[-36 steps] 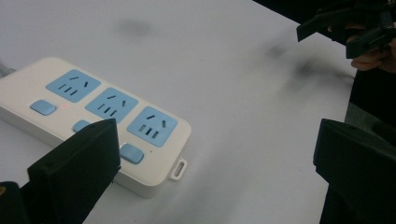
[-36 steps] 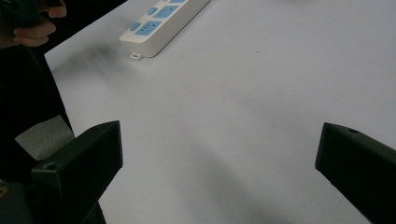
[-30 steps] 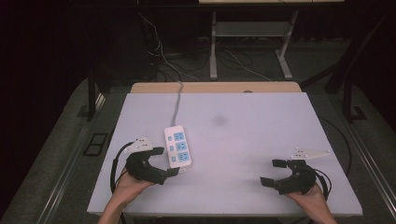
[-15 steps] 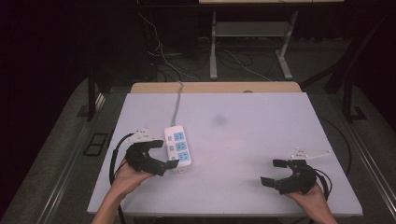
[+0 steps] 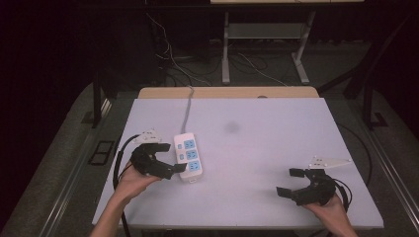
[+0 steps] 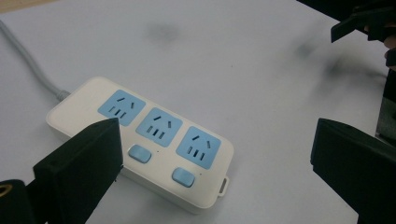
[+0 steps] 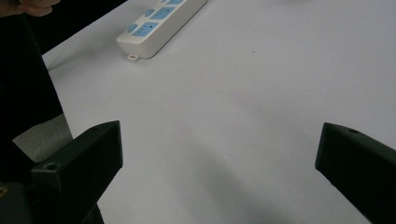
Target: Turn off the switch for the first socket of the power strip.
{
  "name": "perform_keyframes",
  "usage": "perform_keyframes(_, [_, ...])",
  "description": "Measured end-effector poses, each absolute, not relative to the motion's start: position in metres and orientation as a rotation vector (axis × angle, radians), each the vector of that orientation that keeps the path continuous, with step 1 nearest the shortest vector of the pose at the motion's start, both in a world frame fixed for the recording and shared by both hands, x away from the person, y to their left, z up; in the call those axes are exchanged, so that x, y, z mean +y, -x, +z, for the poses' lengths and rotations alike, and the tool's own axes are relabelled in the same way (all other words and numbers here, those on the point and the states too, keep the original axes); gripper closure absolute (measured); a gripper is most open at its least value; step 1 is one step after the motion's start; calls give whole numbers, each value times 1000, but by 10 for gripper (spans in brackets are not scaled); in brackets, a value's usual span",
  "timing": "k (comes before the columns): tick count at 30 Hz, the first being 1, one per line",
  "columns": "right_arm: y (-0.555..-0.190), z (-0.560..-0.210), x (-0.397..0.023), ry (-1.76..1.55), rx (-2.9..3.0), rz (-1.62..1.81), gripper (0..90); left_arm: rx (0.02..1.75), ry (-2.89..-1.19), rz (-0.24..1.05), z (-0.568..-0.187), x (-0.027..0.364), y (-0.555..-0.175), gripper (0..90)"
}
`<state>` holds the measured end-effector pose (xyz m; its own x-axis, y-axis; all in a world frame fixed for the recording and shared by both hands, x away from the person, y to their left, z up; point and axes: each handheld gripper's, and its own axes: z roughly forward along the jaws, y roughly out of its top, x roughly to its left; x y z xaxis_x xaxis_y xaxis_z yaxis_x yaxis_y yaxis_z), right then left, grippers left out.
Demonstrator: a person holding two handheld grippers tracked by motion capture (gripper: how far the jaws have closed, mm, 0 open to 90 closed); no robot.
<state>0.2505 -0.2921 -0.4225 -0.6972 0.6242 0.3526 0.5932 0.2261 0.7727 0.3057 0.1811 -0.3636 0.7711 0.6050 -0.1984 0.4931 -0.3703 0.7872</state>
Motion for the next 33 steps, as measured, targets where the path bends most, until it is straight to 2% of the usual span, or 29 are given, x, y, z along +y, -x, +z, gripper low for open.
perform_keyframes(33, [-250, -423, -293, -1212, 2440, 1502, 5, 851, -2180, 170, -351, 181, -341, 59])
